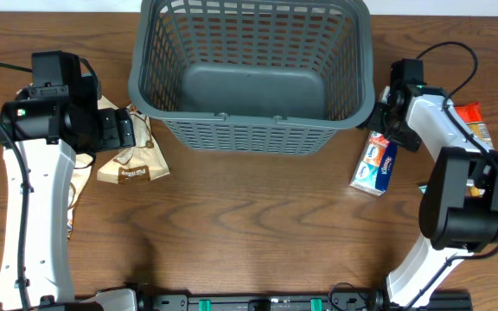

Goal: Pack container
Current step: 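Lower the right gripper onto the Kleenex multipack and grasp it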

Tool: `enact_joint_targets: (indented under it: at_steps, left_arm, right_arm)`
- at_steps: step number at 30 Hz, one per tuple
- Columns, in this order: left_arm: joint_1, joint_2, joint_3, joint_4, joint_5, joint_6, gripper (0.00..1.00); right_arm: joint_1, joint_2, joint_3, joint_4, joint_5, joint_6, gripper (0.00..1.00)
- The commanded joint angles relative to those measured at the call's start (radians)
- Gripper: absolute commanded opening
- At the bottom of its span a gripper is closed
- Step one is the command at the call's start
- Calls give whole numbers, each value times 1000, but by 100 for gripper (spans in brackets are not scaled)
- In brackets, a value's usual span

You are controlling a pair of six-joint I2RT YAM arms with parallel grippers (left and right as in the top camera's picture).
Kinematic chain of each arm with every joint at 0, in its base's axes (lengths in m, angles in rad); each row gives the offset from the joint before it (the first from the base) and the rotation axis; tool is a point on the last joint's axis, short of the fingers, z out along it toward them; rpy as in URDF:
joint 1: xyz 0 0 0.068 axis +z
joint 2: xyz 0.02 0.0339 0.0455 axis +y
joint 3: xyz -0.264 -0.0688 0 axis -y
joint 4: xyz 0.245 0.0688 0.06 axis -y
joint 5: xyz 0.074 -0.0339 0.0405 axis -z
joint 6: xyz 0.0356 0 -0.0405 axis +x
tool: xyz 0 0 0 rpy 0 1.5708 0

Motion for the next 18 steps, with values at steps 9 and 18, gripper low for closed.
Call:
enact_joint_targets:
  at_steps: [9, 18]
  left_arm:
    - [5, 6, -8, -1, 11, 9, 93]
    - [5, 6, -8, -1, 11, 9, 93]
  right_arm:
    - [7, 73, -4, 34, -2, 19, 73]
    - [7, 60, 2, 21, -35, 18, 1]
